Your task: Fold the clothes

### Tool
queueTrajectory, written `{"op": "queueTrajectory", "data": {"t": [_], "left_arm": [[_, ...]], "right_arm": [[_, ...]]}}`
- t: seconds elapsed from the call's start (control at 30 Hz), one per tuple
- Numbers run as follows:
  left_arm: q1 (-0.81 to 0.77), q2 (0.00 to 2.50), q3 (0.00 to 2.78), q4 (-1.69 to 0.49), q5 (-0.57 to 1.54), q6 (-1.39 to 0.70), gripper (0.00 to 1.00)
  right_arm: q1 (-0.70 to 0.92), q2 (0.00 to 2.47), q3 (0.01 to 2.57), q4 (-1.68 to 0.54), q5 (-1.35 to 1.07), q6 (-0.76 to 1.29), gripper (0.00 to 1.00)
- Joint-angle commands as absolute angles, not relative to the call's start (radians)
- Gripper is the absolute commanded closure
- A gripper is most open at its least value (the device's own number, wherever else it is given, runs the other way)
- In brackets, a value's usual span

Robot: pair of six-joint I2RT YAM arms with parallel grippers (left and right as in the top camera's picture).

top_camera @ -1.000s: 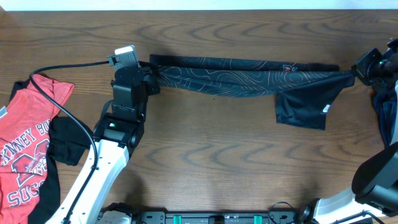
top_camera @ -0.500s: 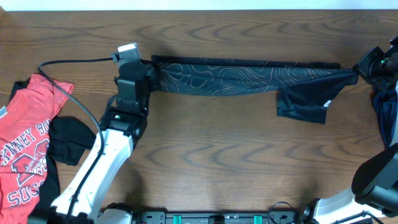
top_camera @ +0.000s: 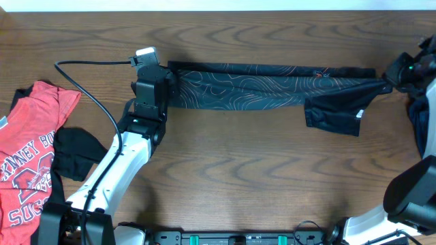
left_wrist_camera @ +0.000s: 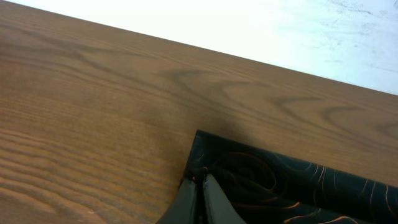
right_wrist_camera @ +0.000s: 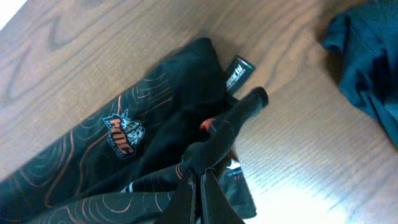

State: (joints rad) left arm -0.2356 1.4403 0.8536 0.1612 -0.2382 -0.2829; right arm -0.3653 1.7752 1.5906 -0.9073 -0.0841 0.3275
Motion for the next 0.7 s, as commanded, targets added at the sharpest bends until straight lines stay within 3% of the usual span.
{"op": "queueTrajectory", "data": {"t": [0.0, 0.37, 0.67], "left_arm": [[-0.227, 1.443, 0.883, 0.166, -0.244, -0.266, 0.94], [-0.2, 1.499, 0.883, 0.23, -0.244, -0.262, 0.94], [-0.192, 1.622, 0.894, 0.328, -0.248, -0.229, 0.94]], "right_arm": [[-0.319, 1.808, 1.619, -0.874, 0.002, 0.242, 0.99], [-0.2, 1.876, 1.619, -0.682, 0.086, 0.16, 0.99], [-0.213, 1.951, 1.619, -0.664, 0.107, 0.189, 0.99]]}}
